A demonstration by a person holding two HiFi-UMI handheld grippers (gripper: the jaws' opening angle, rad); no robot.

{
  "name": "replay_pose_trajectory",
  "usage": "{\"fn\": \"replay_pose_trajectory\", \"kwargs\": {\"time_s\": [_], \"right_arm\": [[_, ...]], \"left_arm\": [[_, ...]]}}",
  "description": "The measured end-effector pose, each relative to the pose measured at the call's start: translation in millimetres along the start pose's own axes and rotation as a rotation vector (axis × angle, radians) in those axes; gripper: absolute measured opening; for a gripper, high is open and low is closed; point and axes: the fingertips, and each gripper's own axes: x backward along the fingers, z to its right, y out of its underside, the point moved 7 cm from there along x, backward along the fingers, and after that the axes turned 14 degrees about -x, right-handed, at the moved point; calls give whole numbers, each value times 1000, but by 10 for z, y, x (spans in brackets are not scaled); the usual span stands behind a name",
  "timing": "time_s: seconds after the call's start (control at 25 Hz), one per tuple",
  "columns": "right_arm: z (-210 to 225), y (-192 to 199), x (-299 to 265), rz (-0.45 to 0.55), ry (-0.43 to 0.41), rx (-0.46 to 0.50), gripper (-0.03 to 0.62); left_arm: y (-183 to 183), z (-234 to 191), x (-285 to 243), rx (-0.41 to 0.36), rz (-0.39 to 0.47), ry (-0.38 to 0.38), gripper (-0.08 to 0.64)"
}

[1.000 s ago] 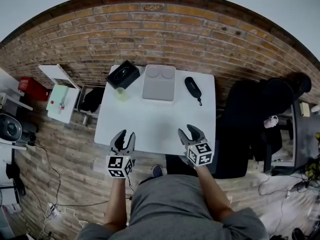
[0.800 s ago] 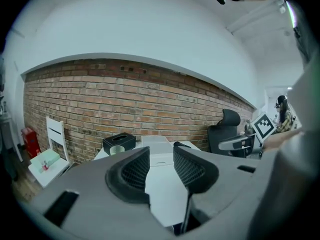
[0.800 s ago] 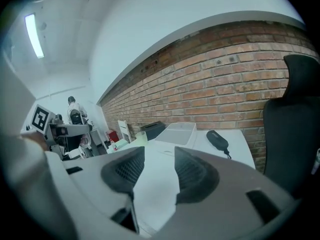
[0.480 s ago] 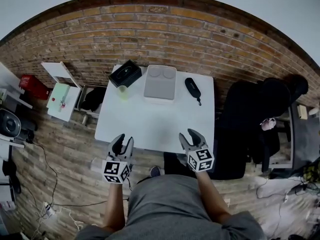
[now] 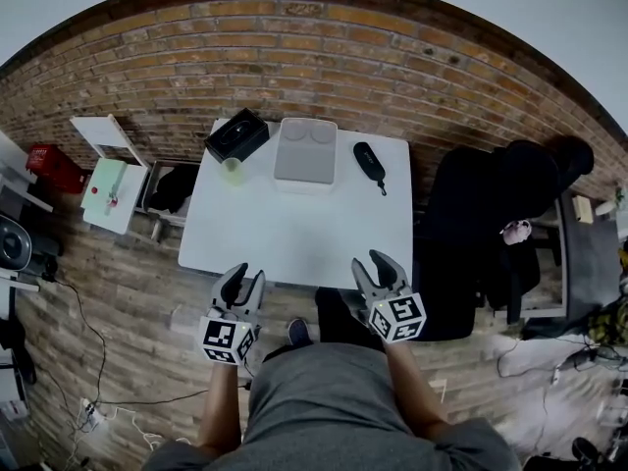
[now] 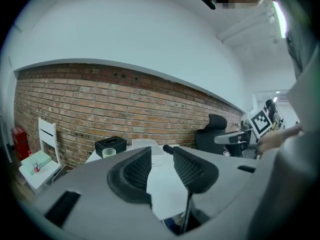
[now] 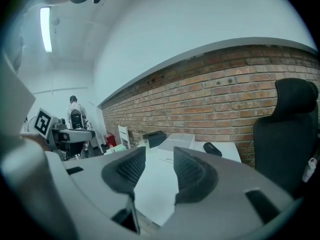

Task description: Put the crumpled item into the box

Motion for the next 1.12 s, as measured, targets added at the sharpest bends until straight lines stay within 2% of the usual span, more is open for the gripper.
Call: {"fn": "replay_pose_trajectory", "kwargs": {"time_s": [0.12,0.28,0.44,0.72,0.84,0.96,1.04,1.12], "right_arm": [[-45,-11,123,8,12,18,176],[-53,-59,161,16,9,20,176],[-35,-72,112,18,-13,6,169],[54,-192,96,25,-23,38,160],[105,-246,115,10,-31,44,128],[163,-294,152,18,-21,48,55],[176,-312,144,21,-23,41,3],[173,-307,130,12,-33,52,3]], "left_arm": [[28,61,69,11,-1,16,137],[16,102,105,-33,-13,18,137],[-12,61,118,19,11,-11,135],[-181,89,81,7,26,-60,135],[-237,137,79,-1,28,-84,128],[-290,173,65,15,63,-113,16],[-320,200,31,1,66,-116,8],[-332,239,-14,-13,53,-108,6]]}}
